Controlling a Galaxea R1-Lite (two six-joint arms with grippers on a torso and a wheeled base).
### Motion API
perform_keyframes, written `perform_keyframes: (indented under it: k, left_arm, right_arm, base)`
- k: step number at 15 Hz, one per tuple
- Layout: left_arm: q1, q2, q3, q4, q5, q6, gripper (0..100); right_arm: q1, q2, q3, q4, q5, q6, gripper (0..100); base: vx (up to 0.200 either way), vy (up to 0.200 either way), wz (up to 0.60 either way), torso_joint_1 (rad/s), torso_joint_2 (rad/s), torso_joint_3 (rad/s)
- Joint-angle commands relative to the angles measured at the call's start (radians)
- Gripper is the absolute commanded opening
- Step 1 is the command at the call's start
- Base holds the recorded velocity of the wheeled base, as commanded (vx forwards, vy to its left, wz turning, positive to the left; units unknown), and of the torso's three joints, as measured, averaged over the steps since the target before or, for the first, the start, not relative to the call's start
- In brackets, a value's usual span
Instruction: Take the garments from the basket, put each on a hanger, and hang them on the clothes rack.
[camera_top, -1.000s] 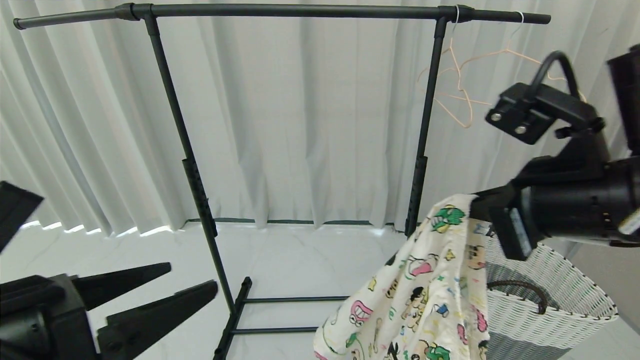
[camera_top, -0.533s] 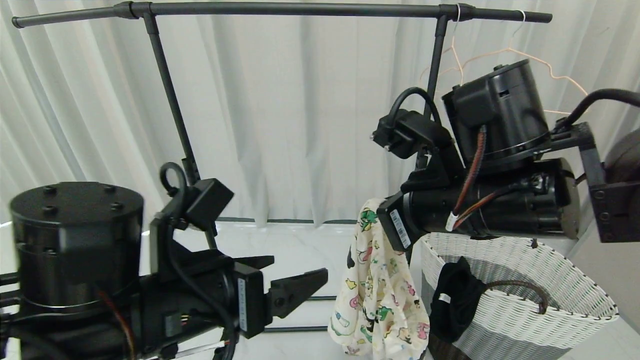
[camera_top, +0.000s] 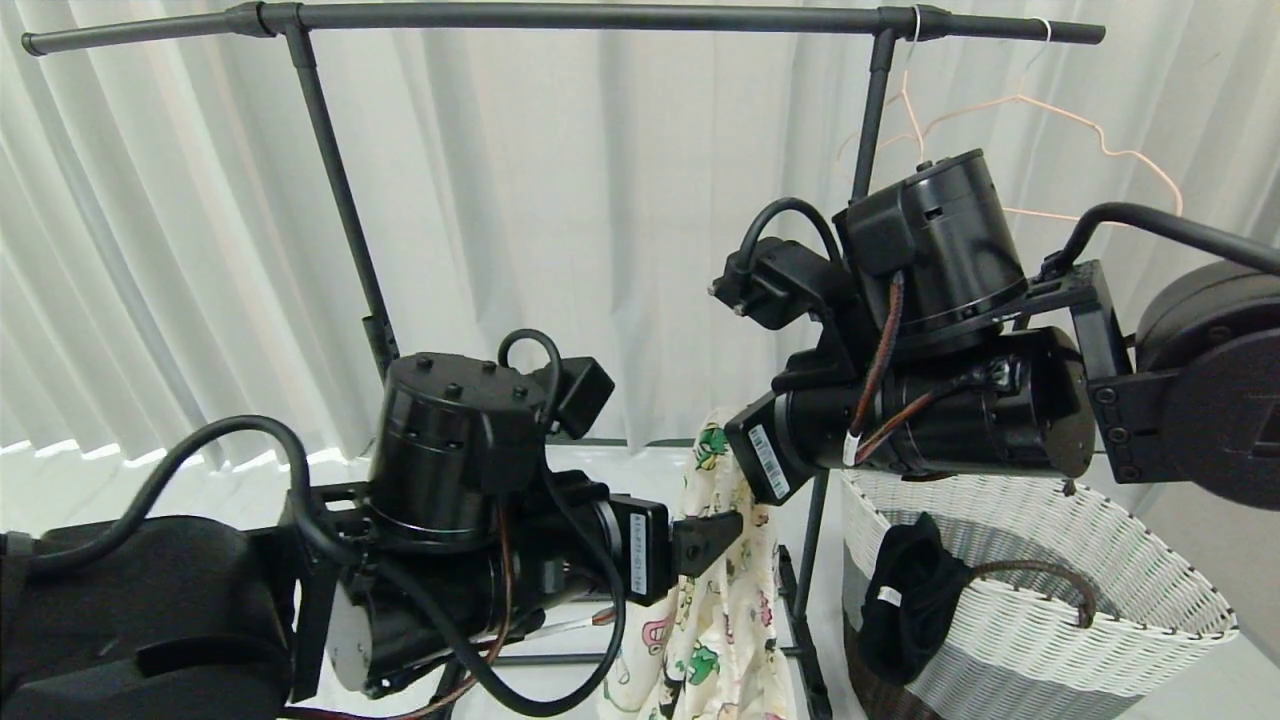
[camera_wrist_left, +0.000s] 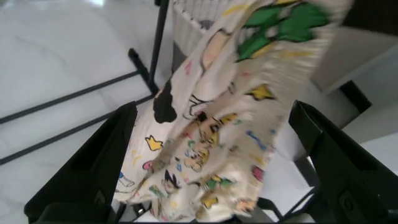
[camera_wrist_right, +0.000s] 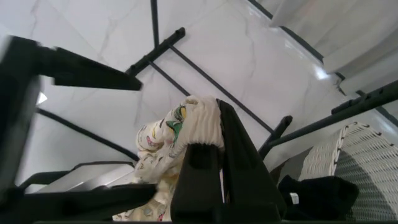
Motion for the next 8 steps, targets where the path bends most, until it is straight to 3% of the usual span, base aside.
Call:
perform_keyframes:
  k: [1,3,8]
  left_arm:
    - [0.004,0.093,-0.001,0.000,0.019,0.000,100]
    - [0.007,0.173,-0.001,0.000,0.075,-0.003,100]
    - [0.004,0.276,0.045,0.000,0.080,-0.043,100]
  right_arm:
    - [0.001,-0.003,-0.009,-0.001,0.000,0.000,0]
    - [0.001,-0.009,-0.028,0.001,-0.002,0.000,0]
    - [-0.044,-0.058,-0.065,0.038,0.000,0.001,0]
  base:
    - [0.000,0.000,0.00,0.000,0.00,0.000]
    - [0.000,0.000,0.00,0.000,0.00,0.000]
    - [0.000,0.000,0.00,0.000,0.00,0.000]
